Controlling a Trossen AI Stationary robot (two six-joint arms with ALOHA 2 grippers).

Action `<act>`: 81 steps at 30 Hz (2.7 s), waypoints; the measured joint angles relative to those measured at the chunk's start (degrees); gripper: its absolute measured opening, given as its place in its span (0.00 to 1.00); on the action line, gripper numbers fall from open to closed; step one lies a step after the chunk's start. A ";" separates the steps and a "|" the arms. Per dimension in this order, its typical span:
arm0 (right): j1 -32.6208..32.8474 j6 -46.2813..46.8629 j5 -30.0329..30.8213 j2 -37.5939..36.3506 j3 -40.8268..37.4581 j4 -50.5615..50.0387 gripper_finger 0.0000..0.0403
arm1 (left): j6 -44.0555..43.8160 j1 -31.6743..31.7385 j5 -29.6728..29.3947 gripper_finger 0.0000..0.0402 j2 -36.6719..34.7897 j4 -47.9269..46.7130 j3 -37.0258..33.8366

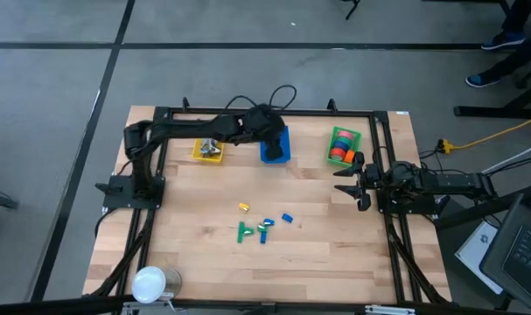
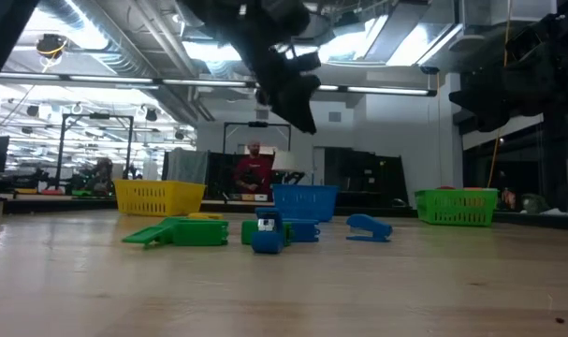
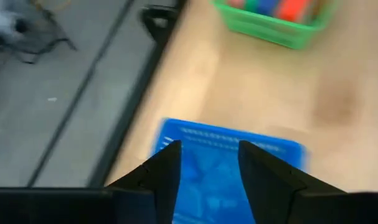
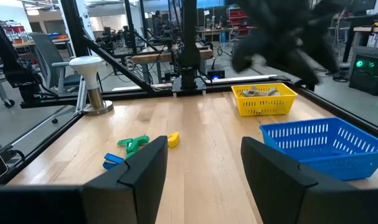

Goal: Pick and place Stapler, Stapler remover, tape
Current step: Put the yellow stapler into the blue basket

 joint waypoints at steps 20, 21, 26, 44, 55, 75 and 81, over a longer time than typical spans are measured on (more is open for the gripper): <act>0.02 0.01 0.00 0.00 0.01 0.00 0.52 | -2.66 -18.78 1.82 0.37 -3.91 -18.69 -0.02; 0.02 0.01 0.00 0.00 0.01 0.00 0.52 | -2.17 -19.28 2.22 0.37 -3.92 -19.76 -0.18; 0.00 -0.01 0.02 0.00 0.00 -0.01 0.52 | -1.93 -20.86 4.94 0.37 -4.43 -21.40 -4.12; 0.02 0.01 0.01 0.00 0.00 -0.01 0.52 | 3.07 -22.43 15.76 0.38 -4.44 -18.34 -16.68; 0.01 -0.01 0.02 0.00 0.00 -0.01 0.52 | 8.71 -23.18 14.52 0.38 -4.42 -10.19 -22.82; 0.01 0.00 0.02 0.00 0.01 0.00 0.52 | 8.81 -23.63 13.47 0.36 -3.74 -5.99 -24.98; 0.02 0.01 0.00 0.00 0.01 -0.02 0.52 | 7.13 -23.63 13.50 0.29 -3.74 -6.76 -24.98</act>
